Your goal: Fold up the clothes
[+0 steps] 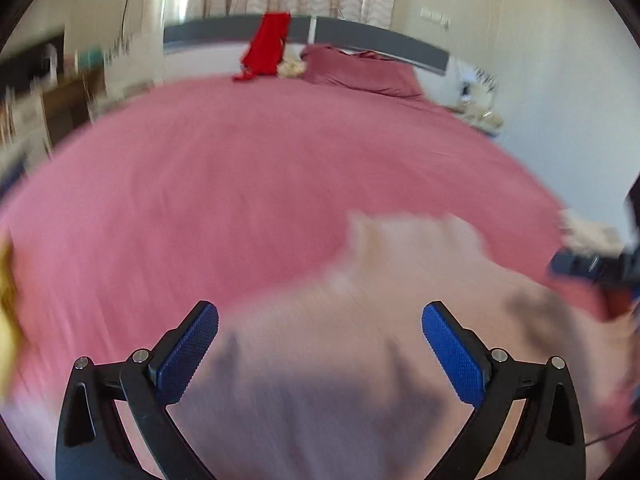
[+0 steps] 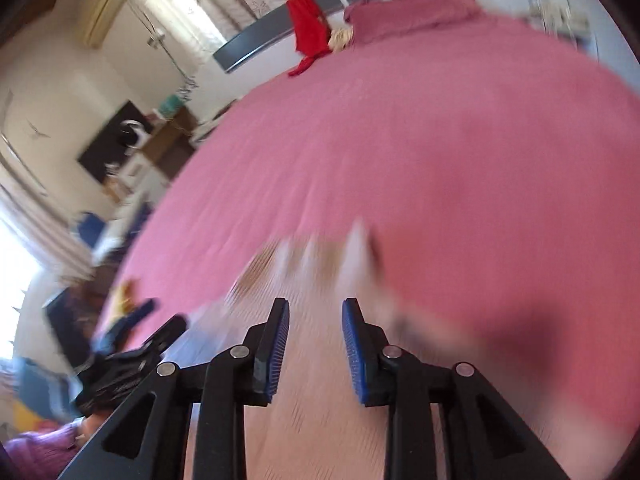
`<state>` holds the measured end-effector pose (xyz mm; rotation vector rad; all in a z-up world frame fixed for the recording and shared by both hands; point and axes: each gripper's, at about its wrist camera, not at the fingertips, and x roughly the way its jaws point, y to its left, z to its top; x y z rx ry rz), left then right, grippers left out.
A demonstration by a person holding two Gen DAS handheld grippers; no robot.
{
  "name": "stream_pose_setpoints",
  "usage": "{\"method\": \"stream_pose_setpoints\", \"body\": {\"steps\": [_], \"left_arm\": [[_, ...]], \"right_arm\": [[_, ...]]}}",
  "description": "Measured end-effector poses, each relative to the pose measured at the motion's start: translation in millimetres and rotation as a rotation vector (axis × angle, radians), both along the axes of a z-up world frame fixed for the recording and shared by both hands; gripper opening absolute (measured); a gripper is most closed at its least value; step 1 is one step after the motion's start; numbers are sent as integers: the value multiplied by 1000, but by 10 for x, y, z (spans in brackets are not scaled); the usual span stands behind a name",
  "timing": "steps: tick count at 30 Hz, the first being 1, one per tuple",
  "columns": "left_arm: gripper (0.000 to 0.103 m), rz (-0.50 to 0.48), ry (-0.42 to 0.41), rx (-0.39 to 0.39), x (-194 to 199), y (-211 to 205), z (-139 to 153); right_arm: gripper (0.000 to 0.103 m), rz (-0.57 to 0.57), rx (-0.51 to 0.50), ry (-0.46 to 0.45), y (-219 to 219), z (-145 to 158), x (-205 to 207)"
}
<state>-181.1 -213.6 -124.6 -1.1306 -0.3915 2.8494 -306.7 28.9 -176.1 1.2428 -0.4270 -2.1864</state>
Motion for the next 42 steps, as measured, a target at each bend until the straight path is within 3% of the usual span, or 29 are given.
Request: {"method": "stream_pose_setpoints", "body": {"steps": [4,6,12,16,19,22,28,31,33,34,38,42], "left_arm": [[102,-55,-64,209,811,343,-170],[102,-69,-79,227,1061,456,-242],[102,-109,-67,121,1368,659,-363],[102,-118,-91,74,1333,713,-464],[102,-118,-96,22,1322,787,-488],[102,-117,-106,-31,1309,866,-515],[102,-115,-108,-43,1323,883,-523],[102,-114,-106,-39,1319,885,-532],[102,-114,-106,-40,1319,891,-540],[102,-114,-106,-39,1328,883,-533],[102,-114,-104,-33,1333,882,-525],[102,-114,-103,-21,1329,879,-524]], "right_arm": [[27,-59,-48,-82,590,-168,817],[27,-153,-83,-101,1097,-205,1201],[32,-531,-212,-162,2679,-336,1935],[35,-888,-455,-243,3910,-704,2204],[38,-1026,-657,-259,4452,-1039,2300],[41,-1110,-779,-267,4695,-1306,2237],[39,-1190,-1002,-189,4918,-1618,1928],[35,-1192,-1002,-193,4915,-1638,1722],[13,-1206,-958,-192,4910,-1599,1683],[7,-1209,-955,-165,4898,-1560,1699],[6,-1206,-943,-57,4831,-1342,1813],[6,-1173,-948,-10,4699,-1032,1837]]}}
